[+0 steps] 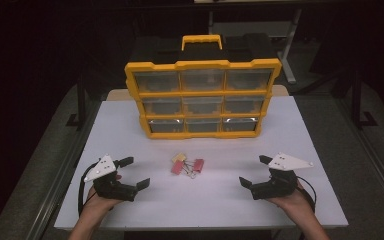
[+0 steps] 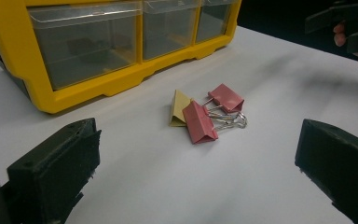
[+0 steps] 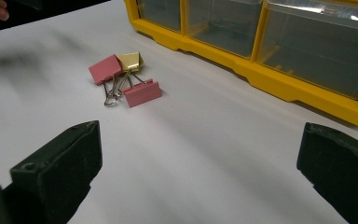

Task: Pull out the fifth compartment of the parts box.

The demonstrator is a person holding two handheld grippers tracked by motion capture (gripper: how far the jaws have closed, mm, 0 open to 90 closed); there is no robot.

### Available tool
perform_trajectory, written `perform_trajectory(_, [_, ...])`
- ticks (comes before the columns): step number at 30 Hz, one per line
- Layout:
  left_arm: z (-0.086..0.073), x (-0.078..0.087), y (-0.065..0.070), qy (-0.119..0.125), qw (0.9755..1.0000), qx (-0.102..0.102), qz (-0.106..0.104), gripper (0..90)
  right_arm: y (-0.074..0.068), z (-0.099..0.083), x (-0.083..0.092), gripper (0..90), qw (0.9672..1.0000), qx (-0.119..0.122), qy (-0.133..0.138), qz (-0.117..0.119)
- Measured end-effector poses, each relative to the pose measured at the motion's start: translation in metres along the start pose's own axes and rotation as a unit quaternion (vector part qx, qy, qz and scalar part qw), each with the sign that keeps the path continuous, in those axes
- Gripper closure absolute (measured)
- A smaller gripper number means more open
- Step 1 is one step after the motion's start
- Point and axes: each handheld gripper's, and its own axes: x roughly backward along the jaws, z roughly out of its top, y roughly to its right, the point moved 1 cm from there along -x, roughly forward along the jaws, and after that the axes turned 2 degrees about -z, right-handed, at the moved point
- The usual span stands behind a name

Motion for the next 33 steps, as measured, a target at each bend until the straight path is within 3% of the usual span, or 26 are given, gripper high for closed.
perform_trajectory(4, [0.001, -0.004, 0.001, -0.002, 1.0000, 0.001, -0.007, 0.0, 0.001, -0.001, 0.001, 0.0, 1.0000, 0.002, 0.001, -0.001])
perform_trajectory(8, [0.006, -0.009, 0.004, -0.004, 0.9999, -0.011, -0.012, 0.0, 0.000, -0.001, 0.002, 0.0, 1.0000, -0.001, 0.004, 0.000])
perform_trajectory(18, [0.012, -0.016, 0.005, 0.006, 0.9997, -0.006, -0.023, 0.0, -0.002, -0.001, -0.001, 0.0, 1.0000, -0.001, -0.001, 0.006])
perform_trajectory(33, [0.020, -0.028, 0.010, 0.006, 0.9991, -0.020, -0.038, 0.0, 0.000, -0.001, 0.000, 0.0, 1.0000, 0.000, 0.002, 0.003])
